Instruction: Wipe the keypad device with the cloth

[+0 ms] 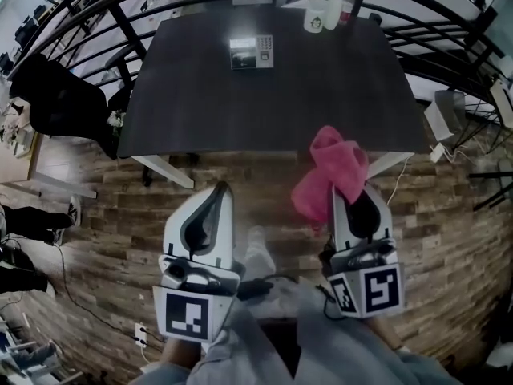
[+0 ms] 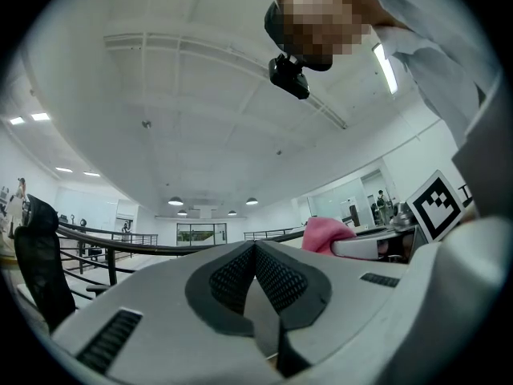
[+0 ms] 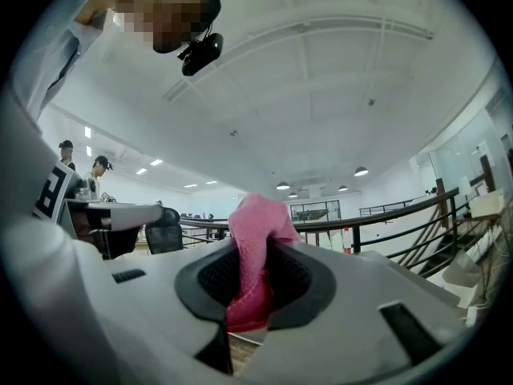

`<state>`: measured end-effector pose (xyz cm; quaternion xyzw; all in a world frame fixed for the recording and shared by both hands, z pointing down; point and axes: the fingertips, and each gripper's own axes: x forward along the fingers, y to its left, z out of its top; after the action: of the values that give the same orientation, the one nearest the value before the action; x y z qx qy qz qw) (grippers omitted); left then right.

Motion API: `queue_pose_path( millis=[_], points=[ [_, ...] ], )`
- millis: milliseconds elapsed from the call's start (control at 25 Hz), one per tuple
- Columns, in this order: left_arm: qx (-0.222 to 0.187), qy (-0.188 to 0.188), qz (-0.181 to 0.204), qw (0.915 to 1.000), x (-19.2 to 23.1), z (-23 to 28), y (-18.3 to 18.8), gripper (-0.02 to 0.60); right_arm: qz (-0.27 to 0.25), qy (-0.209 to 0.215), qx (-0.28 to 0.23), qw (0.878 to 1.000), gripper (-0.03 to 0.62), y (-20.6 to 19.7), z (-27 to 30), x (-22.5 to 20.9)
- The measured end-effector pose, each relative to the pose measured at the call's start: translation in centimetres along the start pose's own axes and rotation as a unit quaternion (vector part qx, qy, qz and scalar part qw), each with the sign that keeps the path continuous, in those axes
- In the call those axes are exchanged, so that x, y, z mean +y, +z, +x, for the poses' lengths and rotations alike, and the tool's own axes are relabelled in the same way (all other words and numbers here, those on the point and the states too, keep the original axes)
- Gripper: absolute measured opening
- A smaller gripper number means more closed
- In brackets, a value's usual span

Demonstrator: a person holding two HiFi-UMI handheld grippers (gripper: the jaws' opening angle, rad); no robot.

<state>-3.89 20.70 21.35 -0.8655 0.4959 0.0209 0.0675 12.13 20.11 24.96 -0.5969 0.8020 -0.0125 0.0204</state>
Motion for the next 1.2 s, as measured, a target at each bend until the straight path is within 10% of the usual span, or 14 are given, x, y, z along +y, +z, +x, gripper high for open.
queue_pose_path(
  millis=[1200],
  points=[
    [-0.011,-0.038,-0.009,0.9992,11.6,10.9,-3.1,0.005,-0.034,-0.06,-0.009,0.998,0.071,0.4,14.2,-0.7]
  ],
)
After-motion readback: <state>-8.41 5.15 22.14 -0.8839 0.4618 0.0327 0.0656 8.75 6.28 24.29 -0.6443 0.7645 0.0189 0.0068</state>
